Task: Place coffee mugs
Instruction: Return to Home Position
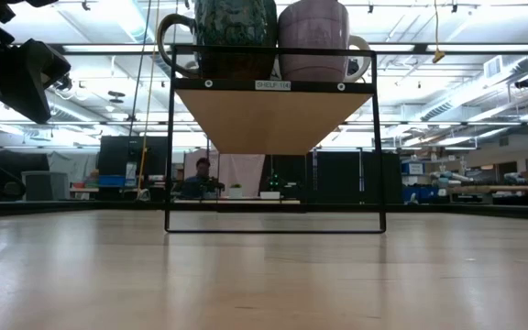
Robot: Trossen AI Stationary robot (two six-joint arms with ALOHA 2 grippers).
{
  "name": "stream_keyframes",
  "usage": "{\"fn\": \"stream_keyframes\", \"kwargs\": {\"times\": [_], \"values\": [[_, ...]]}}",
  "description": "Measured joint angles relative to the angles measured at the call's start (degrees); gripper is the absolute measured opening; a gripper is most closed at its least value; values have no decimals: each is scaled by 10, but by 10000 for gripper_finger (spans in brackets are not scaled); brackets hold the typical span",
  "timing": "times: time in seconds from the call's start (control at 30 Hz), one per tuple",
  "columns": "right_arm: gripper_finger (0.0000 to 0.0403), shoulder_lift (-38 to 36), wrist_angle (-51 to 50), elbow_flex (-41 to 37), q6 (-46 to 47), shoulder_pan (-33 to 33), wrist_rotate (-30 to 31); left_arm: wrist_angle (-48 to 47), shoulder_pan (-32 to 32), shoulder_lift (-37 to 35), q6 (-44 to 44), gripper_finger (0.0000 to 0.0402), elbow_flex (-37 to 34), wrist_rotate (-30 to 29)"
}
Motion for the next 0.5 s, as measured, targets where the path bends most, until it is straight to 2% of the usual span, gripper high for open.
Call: {"fn": "stream_keyframes", "kwargs": {"times": [0.13,0.23,0.5], "values": [[158,-33,-4,-14,33,21,33,0,-1,-21,-12,208,0,17],[158,-71,5,-52,66,43,75,-1,-1,-51,8,208,0,3],[158,-220,157,-268,124,93,102,-42,10,-177,115,208,0,-15]]}}
